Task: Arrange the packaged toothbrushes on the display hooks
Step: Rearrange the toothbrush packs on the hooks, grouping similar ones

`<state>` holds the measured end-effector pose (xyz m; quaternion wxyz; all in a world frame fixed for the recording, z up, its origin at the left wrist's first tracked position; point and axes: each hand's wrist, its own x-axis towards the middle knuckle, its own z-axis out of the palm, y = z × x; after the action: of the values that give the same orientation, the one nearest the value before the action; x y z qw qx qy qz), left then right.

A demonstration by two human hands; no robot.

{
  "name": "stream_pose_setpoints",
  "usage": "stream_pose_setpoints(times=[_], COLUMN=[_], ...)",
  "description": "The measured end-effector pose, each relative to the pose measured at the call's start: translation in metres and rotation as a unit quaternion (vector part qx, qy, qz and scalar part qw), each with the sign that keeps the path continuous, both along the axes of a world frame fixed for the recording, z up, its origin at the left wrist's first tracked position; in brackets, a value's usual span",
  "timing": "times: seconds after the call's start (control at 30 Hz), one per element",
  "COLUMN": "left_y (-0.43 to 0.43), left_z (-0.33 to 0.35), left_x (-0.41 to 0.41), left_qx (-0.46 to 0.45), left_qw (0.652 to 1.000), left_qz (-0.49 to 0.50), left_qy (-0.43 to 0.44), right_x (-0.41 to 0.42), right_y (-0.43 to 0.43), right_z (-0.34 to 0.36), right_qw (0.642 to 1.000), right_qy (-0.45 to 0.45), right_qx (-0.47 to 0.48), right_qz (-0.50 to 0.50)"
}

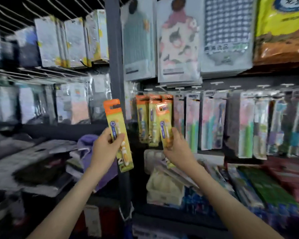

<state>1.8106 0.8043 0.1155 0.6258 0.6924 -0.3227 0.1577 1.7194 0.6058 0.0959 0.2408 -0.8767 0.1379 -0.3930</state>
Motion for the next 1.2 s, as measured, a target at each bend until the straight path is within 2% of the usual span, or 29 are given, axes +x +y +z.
stream_pose_setpoints(times=[0.3, 0.47, 0.6, 0.87, 0.97, 1.03, 1.1, 1.2], left_y=[0.017, 0.015, 0.020, 0.032, 0.029, 0.024, 0.013, -0.008], left_z=[0.017, 0.020, 0.020, 0.012, 0.004, 0.000, -0.002, 0.002], left_x=[0.053, 0.064, 0.070, 0.079, 0.080, 0.077, 0.070, 0.058], left_qx=[-0.055, -0.085, -0.085, -0.081, -0.066, -0.049, -0.039, -0.042], left_qw=[0.996, 0.990, 0.988, 0.989, 0.990, 0.990, 0.988, 0.991], left_qz=[-0.074, -0.108, -0.129, -0.124, -0.123, -0.136, -0.150, -0.115], left_qy=[0.011, 0.012, 0.025, 0.023, 0.019, 0.004, -0.018, -0.055], right_x=[0.073, 0.102, 0.121, 0.147, 0.140, 0.126, 0.106, 0.072], right_y=[0.016, 0.015, 0.022, 0.036, 0.040, 0.045, 0.054, 0.070], right_z=[0.033, 0.055, 0.064, 0.047, 0.044, 0.041, 0.036, 0.026], right_qw=[0.981, 0.973, 0.974, 0.987, 0.989, 0.994, 0.997, 0.969], right_qy=[0.161, 0.168, 0.170, 0.115, 0.089, 0.024, -0.072, -0.131], right_qx=[-0.089, -0.122, -0.085, 0.036, 0.019, -0.019, -0.009, 0.126], right_qz=[-0.068, -0.101, -0.122, -0.104, -0.112, -0.108, -0.033, 0.166])
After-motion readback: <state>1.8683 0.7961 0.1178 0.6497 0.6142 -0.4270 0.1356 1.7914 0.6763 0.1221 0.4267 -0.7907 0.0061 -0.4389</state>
